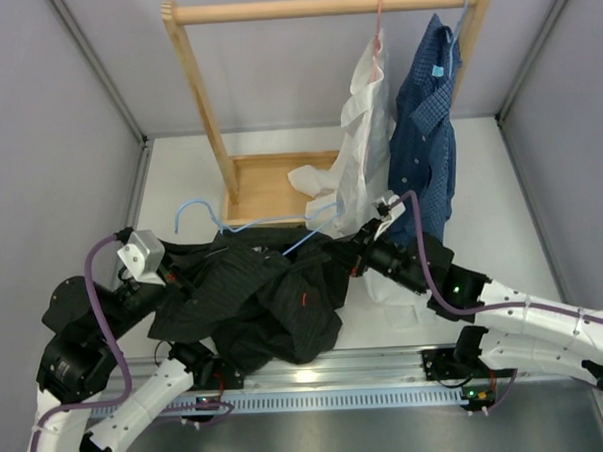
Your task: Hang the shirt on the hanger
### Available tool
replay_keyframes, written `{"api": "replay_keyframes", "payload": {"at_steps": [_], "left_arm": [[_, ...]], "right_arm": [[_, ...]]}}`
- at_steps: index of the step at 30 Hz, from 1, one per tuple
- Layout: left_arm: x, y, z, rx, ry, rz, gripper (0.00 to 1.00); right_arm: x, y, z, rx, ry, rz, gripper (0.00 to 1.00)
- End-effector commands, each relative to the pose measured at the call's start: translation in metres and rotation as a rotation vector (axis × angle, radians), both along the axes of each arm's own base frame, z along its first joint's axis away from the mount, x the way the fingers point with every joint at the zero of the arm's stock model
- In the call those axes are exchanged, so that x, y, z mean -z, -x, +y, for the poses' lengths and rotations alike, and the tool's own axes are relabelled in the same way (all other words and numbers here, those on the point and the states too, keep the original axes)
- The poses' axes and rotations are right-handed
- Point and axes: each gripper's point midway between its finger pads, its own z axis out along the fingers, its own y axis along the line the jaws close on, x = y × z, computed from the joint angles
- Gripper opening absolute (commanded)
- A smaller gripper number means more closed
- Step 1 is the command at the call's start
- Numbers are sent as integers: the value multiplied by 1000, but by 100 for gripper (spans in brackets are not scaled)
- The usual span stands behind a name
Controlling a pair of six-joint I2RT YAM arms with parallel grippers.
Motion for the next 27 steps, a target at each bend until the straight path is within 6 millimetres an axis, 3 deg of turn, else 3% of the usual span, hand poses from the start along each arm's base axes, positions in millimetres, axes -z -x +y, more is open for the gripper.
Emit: {"api": "replay_keyframes", "payload": {"at_steps": [1,2,14,21,27], "left_arm": [[-25,9,16,-44,23,-83,0],[-26,11,17,-44,22,-82,0],[-23,12,16,-31,-22,-108,0],[2,-6,14,-75,-71,-66,0],[16,5,-3,47,-100,-66,0]], "right_arm": [[-25,-17,-18,84,36,-44,0],[-34,-18,-19,87,33,-51,0],[-57,-44,-42,185,158,-62,0],[-63,-47,-50,195,204,-27,0],[-66,-51,-51,195,221,3,0]]}}
